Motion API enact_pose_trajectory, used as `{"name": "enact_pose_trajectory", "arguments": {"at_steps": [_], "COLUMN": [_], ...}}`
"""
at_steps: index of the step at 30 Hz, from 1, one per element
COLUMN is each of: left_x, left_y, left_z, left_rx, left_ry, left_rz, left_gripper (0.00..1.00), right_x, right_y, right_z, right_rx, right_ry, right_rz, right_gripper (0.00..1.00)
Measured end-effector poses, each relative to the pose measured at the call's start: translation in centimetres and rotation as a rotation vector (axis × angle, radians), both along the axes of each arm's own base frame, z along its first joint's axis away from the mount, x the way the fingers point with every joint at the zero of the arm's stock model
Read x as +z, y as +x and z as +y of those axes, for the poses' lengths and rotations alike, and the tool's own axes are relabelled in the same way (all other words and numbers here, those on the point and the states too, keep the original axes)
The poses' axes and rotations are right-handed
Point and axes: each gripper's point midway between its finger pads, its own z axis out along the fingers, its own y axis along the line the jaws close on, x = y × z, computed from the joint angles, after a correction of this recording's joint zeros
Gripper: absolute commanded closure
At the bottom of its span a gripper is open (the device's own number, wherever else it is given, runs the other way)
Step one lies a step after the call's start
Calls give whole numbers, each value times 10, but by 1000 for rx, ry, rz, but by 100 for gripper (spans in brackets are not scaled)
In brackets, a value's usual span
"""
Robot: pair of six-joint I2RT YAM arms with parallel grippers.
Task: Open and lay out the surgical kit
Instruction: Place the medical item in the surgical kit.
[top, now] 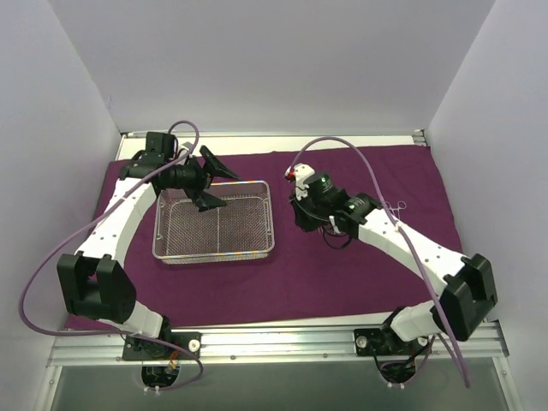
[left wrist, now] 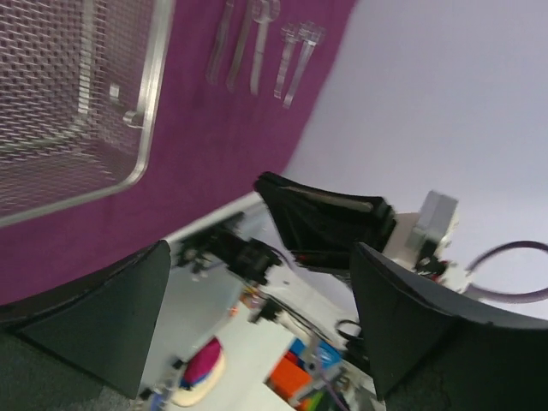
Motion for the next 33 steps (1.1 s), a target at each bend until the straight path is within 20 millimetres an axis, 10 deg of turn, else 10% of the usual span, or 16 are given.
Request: {"name": "enact_pose_trajectory", "arguments": {"at_steps": [13,33], "left_x": [-42,-50], "left_y": [-16,-22], "left_z": [51,54], "left_rx": [-134,-210], "left_ry": [458,483], "left_rz": [-66,-80], "left_gripper": [6,6], "right_x": [-87,-129], "right_y": [30,42], "right_z": [-30,-39], "right_rx": [-301,-364], "right_ry": [-166,-249], "right_rz": [447,606], "right_gripper": [100,100]}}
